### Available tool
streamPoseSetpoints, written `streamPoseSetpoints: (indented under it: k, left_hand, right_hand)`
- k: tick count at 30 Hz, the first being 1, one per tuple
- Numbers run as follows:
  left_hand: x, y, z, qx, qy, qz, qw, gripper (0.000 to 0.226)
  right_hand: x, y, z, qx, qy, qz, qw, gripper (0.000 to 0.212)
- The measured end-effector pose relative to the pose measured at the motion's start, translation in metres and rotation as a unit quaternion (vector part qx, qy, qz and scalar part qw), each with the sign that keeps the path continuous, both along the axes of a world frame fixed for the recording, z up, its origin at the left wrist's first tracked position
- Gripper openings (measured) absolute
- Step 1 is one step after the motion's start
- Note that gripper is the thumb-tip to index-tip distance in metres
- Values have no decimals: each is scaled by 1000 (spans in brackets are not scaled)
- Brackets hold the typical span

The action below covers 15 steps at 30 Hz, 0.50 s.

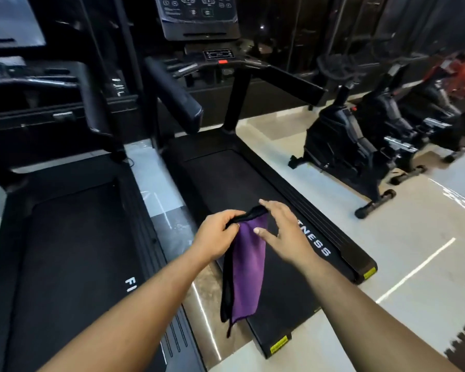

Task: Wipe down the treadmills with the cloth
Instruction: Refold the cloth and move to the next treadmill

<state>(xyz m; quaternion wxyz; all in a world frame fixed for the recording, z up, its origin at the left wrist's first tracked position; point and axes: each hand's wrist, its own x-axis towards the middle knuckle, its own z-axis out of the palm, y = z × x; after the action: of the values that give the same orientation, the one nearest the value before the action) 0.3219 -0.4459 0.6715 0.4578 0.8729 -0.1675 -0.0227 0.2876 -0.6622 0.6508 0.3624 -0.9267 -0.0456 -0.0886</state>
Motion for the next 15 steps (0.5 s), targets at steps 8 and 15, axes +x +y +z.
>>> streamPoseSetpoints:
  k: [8,15]
  left_hand:
    - [8,29,20,129,-65,-2,990,45]
    - [38,67,21,-125,-52,150,979,9]
  right_hand:
    - [52,-24,23,-236,-111,148,954,39]
    - [85,33,58,48,-31,194,979,27]
